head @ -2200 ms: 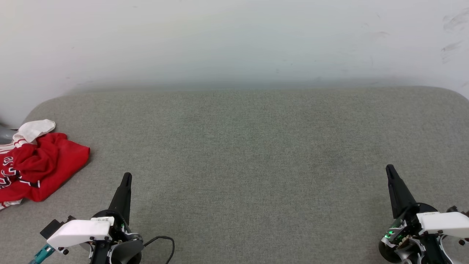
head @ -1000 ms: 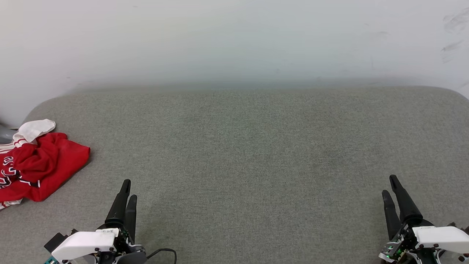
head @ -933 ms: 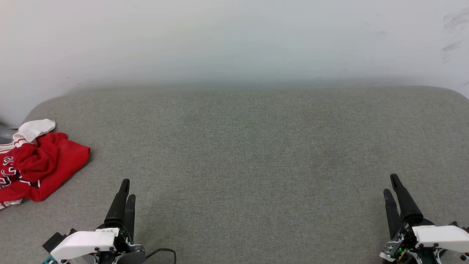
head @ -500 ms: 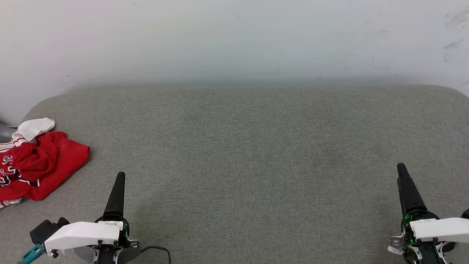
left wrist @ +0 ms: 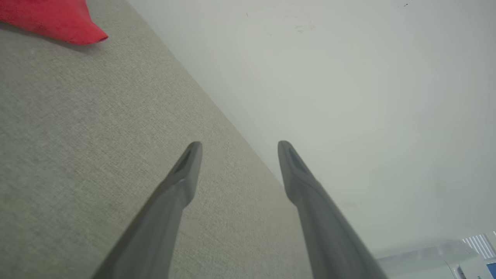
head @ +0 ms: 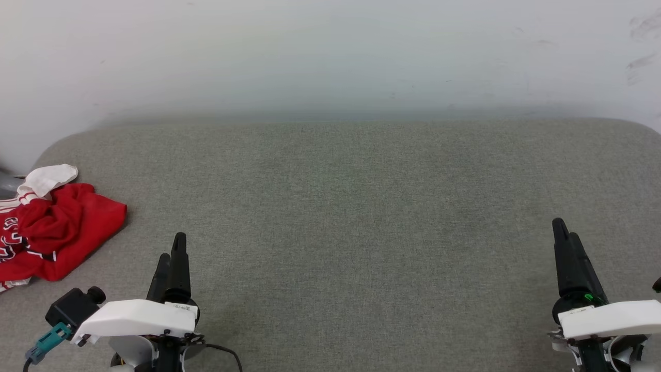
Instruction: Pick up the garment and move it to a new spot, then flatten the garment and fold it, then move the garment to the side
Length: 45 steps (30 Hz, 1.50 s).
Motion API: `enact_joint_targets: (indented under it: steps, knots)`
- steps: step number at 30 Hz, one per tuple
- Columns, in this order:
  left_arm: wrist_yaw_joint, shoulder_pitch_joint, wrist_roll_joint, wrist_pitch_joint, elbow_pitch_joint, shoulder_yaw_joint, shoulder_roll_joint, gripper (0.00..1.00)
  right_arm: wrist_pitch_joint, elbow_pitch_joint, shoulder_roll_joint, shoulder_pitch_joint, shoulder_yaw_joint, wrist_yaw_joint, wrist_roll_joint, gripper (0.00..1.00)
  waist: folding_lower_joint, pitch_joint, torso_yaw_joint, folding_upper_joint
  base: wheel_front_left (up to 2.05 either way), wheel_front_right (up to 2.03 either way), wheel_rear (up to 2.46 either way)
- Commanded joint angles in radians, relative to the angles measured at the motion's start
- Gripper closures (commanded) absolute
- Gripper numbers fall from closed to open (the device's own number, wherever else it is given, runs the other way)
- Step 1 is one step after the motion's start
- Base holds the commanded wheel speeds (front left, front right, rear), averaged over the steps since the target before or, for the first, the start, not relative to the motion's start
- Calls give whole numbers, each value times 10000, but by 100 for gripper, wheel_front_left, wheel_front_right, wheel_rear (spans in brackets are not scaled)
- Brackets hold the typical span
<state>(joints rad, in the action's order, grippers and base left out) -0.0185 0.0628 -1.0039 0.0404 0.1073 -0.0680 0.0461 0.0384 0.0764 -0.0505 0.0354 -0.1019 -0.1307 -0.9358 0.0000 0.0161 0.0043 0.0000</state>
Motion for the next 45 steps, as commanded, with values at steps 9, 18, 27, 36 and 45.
enact_joint_targets:
  steps: [9, 18, 27, 36, 45]
  knots:
    - [-323, -75, 1698, 369, -331, 281, 36, 0, 381, -438, -4, -137, 243, 0, 1780, 0, 0, -16, 1, 0, 0, 0, 0]
    - [-530, -172, 3111, 654, -356, 523, 39, 0, 666, -525, -3, -292, 356, 0, 3228, 0, 0, 0, 3, 0, 0, 0, 0]
    - [-818, -315, 4743, 997, -422, 813, 85, 0, 1011, -545, -2, -489, 427, 0, 4842, 0, 0, 19, 26, 0, 0, 0, 0]
    - [-982, -381, 5774, 1243, -449, 1101, 176, 0, 1254, -595, -1, -619, 454, 0, 5900, 0, 0, 43, 45, 0, 0, 0, 0]
    - [-1236, -519, 6653, 1453, -493, 1275, 210, 0, 1473, -653, 1, -773, 496, 0, 6826, 0, 0, 36, 82, 0, 0, 0, 0]
